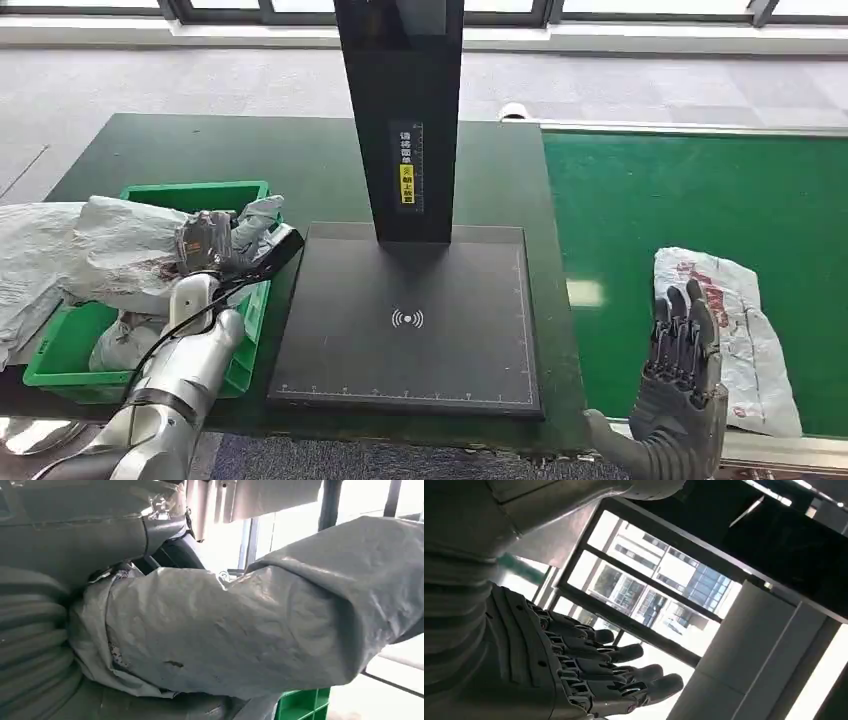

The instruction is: Moved the parcel from conveyor to table for the left to box.

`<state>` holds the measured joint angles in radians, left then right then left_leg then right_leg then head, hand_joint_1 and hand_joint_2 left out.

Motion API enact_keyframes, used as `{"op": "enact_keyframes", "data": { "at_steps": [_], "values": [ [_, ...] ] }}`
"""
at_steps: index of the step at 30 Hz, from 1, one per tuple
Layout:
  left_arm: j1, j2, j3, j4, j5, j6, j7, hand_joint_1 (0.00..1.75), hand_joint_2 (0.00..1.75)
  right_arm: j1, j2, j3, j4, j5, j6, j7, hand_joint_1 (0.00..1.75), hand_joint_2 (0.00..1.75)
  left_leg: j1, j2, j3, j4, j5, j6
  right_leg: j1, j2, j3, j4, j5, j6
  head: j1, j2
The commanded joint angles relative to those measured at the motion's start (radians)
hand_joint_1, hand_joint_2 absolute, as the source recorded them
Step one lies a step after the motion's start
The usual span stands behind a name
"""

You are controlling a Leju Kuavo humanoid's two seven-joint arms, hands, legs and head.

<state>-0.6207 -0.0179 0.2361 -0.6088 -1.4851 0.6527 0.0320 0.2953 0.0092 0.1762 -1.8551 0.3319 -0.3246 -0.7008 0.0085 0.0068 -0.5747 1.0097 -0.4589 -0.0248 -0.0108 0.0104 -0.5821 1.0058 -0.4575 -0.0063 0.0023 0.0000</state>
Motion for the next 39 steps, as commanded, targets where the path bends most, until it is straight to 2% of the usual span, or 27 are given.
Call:
{"op": "enact_keyframes", "data": {
  "at_steps": [1,5,8,15,28,31,34,37,39],
  "values": [
    [-0.015,0.007,0.127,-0.005,-0.001,-0.002,-0.008,0.0,0.0,-0.053,0.009,0.001,0.073,-0.001,0.011,0.003,0.0,1.75,0.001,0.001,0.001,-0.002,0.0,0.0,0.001,0.001,0.001,-0.002,0.0,0.0,0.0,0.0],
    [0.004,-0.014,0.21,-0.04,0.122,-0.098,-0.076,0.0,0.0,-0.084,0.024,-0.011,0.094,0.004,0.038,0.003,0.0,1.75,0.001,0.002,0.0,-0.003,0.001,0.0,0.002,0.002,0.0,-0.002,0.001,-0.001,0.0,0.0],
    [0.013,-0.027,0.242,-0.059,0.183,-0.092,-0.114,0.0,0.0,-0.09,0.035,-0.019,0.096,0.008,0.057,0.003,0.0,1.75,0.001,0.0,0.0,-0.002,0.0,0.0,0.001,0.0,0.0,-0.001,0.0,-0.001,0.0,0.0],
    [0.121,-0.098,0.29,-0.372,0.349,-0.01,-0.193,0.0,0.0,-0.131,0.072,-0.036,0.13,0.029,0.099,0.003,0.0,1.75,0.001,0.001,-0.001,-0.002,0.0,0.0,0.002,0.001,-0.001,-0.001,0.0,-0.001,0.0,0.0],
    [0.121,-0.098,0.29,-0.372,0.349,-0.01,-0.193,0.0,0.0,-0.131,0.072,-0.036,0.13,0.029,0.099,0.003,0.0,1.75,0.001,-0.004,-0.002,-0.003,0.001,0.001,0.002,-0.005,0.0,-0.003,0.0,-0.001,0.0,0.0],
    [0.169,-0.131,0.266,-0.514,0.459,0.026,-0.259,0.0,0.0,-0.143,0.063,-0.021,0.143,0.017,0.079,0.003,0.0,1.75,0.001,-0.004,-0.003,-0.002,0.0,0.001,0.002,-0.004,-0.001,-0.002,0.0,-0.001,0.0,0.0],
    [0.205,-0.165,0.278,-0.644,0.521,0.045,-0.265,0.0,0.0,-0.178,0.059,-0.005,0.177,0.004,0.066,0.003,0.0,1.75,0.001,-0.002,-0.003,-0.003,0.0,0.001,0.002,-0.003,-0.001,-0.003,0.0,0.0,0.0,0.0],
    [0.188,-0.261,0.425,-0.756,0.429,0.045,-0.355,0.0,0.0,-0.201,0.058,0.015,0.206,-0.002,0.041,0.003,0.0,1.75,0.001,-0.002,-0.004,-0.001,0.0,0.001,0.003,-0.002,-0.002,-0.002,0.0,0.0,0.0,0.0],
    [0.187,-0.267,0.428,-0.756,0.419,0.045,-0.368,0.0,0.0,-0.194,0.059,0.02,0.202,0.001,0.025,0.003,0.0,1.75,0.001,-0.003,-0.005,-0.001,0.0,0.001,0.003,-0.003,-0.002,-0.002,0.0,0.0,0.0,0.0]
  ]
}}
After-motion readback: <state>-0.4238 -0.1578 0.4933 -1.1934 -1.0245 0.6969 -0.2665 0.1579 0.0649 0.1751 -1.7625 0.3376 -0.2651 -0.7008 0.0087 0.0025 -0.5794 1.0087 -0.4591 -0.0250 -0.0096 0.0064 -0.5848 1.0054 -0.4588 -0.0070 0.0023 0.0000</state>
